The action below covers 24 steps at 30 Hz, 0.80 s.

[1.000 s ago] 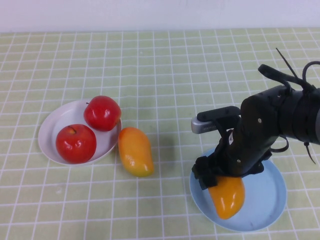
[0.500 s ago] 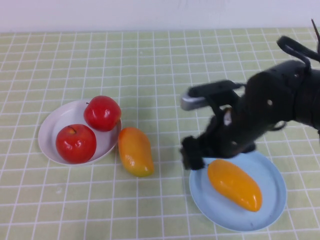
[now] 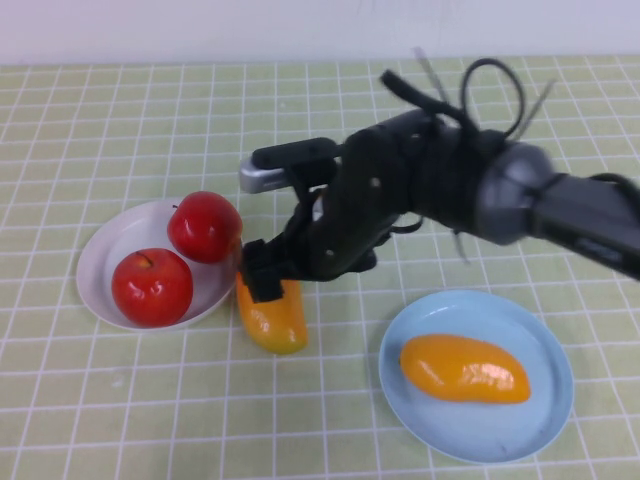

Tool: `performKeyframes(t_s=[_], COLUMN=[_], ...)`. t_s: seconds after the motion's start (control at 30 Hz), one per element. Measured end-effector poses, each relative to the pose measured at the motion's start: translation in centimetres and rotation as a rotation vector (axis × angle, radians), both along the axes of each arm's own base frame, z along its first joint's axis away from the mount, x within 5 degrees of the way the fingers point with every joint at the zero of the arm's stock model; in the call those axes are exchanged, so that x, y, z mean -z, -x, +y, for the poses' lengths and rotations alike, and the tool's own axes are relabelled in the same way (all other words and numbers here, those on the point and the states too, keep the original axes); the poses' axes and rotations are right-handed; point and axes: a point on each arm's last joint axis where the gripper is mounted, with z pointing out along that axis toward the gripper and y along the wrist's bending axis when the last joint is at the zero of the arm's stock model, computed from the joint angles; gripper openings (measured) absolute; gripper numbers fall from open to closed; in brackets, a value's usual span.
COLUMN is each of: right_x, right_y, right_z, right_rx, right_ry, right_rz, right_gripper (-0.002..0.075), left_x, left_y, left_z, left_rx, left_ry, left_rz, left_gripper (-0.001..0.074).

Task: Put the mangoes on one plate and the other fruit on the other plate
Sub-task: Put another type of fruit in the right plate

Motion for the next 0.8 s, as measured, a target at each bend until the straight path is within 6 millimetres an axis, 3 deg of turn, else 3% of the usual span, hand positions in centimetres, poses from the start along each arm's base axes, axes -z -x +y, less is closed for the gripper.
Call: performKeyframes(t_s=[0.27,0.57,0.63,0.73,0.8], right_x=[2.6,5.1,5.2,5.2,5.0], right_y=[-2.2,-2.7,-2.7,-2.7,-2.6], right_z=[2.3,2.9,3.0,2.9,2.9], right_rx=[-0.005,-0.008,-0.010,-0.011,-0.012], right_ry=[0.015,0.049,0.050,0.053,0.057], right_rz=[0.031,0.063,0.062,0.061,0.066], right_gripper=[0.0691,0.0689,0.0671,0.0573,0.0565], left_x=[0.0,0.0,0.0,0.0,0.0], left_y=[0.0,0.0,0.0,0.0,0.0], left_z=[0.0,0.0,0.0,0.0,0.0], left_rx=[0.000,0.000,0.000,0.000,0.000], left_ry=[0.000,0.000,0.000,0.000,0.000], left_rz=[0.000,0.000,0.000,0.000,0.000], left_gripper=[0.0001,0.0000,0.0001,0.0000,0.0001])
